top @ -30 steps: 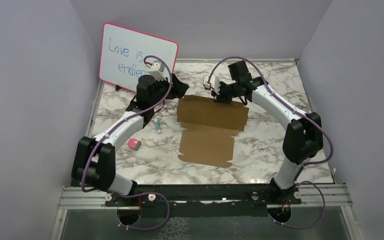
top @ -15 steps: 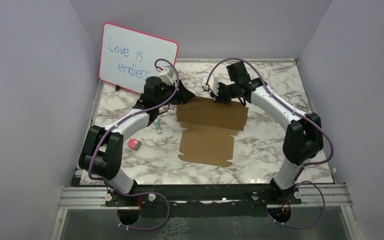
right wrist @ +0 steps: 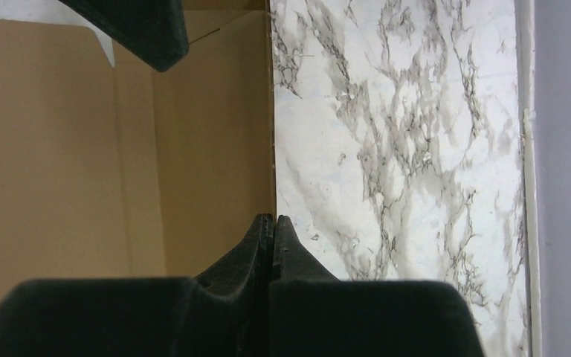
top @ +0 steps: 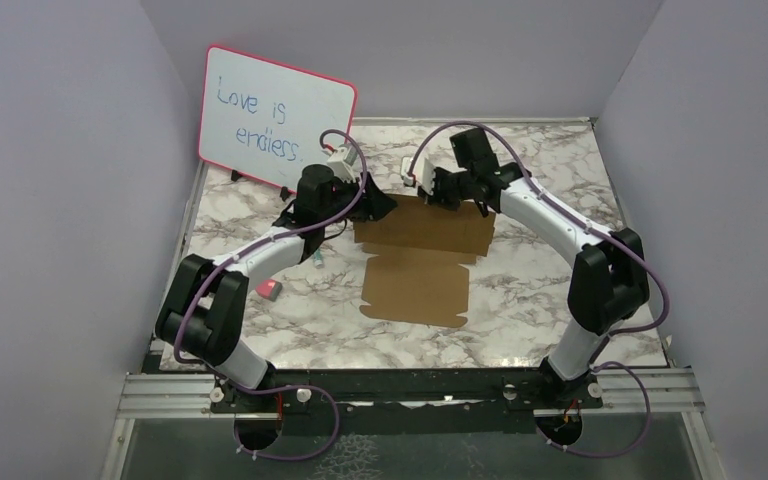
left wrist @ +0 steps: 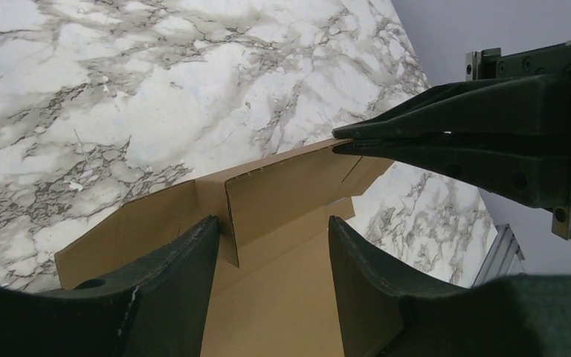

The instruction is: Fold the paper box

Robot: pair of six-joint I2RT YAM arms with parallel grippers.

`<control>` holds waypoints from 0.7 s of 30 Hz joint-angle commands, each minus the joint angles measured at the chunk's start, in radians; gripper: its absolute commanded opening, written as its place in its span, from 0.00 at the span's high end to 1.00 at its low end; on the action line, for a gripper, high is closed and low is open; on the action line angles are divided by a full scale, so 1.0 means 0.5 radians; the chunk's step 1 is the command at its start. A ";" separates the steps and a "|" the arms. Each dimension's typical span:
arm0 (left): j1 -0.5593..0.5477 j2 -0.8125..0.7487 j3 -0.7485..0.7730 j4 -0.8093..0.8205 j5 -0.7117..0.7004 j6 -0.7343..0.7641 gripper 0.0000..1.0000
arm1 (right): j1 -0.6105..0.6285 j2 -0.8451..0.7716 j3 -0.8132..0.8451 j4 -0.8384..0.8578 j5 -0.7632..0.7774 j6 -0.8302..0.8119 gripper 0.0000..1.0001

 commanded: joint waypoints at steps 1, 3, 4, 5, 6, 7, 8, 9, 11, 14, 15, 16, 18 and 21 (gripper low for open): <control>-0.031 -0.034 -0.062 0.058 -0.097 -0.033 0.44 | 0.058 -0.114 -0.088 0.179 0.078 -0.024 0.99; -0.031 -0.057 -0.096 0.059 -0.174 -0.033 0.43 | 0.077 -0.128 -0.125 0.191 0.093 -0.056 0.99; -0.029 -0.076 -0.122 0.057 -0.223 -0.033 0.41 | 0.083 -0.133 -0.142 0.198 0.101 -0.066 0.99; -0.027 -0.100 -0.148 0.059 -0.271 -0.033 0.40 | 0.088 -0.140 -0.158 0.205 0.118 -0.077 0.99; -0.023 -0.125 -0.182 0.055 -0.309 -0.035 0.38 | 0.091 -0.144 -0.171 0.202 0.127 -0.089 0.99; -0.018 -0.150 -0.214 0.056 -0.342 -0.039 0.37 | 0.094 -0.148 -0.181 0.197 0.143 -0.103 0.99; -0.011 -0.180 -0.249 0.055 -0.365 -0.042 0.35 | 0.098 -0.156 -0.192 0.193 0.152 -0.118 0.99; -0.003 -0.203 -0.281 0.054 -0.379 -0.049 0.33 | 0.102 -0.163 -0.201 0.187 0.158 -0.133 0.99; 0.012 -0.252 -0.347 0.049 -0.396 -0.066 0.30 | 0.109 -0.181 -0.223 0.175 0.161 -0.170 0.99; 0.026 -0.354 -0.455 0.049 -0.419 -0.093 0.25 | 0.118 -0.202 -0.257 0.188 0.155 -0.201 0.99; 0.027 -0.395 -0.493 0.049 -0.434 -0.098 0.24 | 0.120 -0.204 -0.265 0.190 0.153 -0.207 0.99; 0.027 -0.430 -0.533 0.050 -0.448 -0.107 0.23 | 0.123 -0.205 -0.266 0.190 0.153 -0.212 0.99; 0.028 -0.490 -0.599 0.050 -0.455 -0.117 0.21 | 0.128 -0.201 -0.267 0.189 0.156 -0.214 0.99; 0.026 -0.536 -0.700 0.052 -0.472 -0.164 0.21 | 0.134 -0.194 -0.268 0.183 0.170 -0.215 0.99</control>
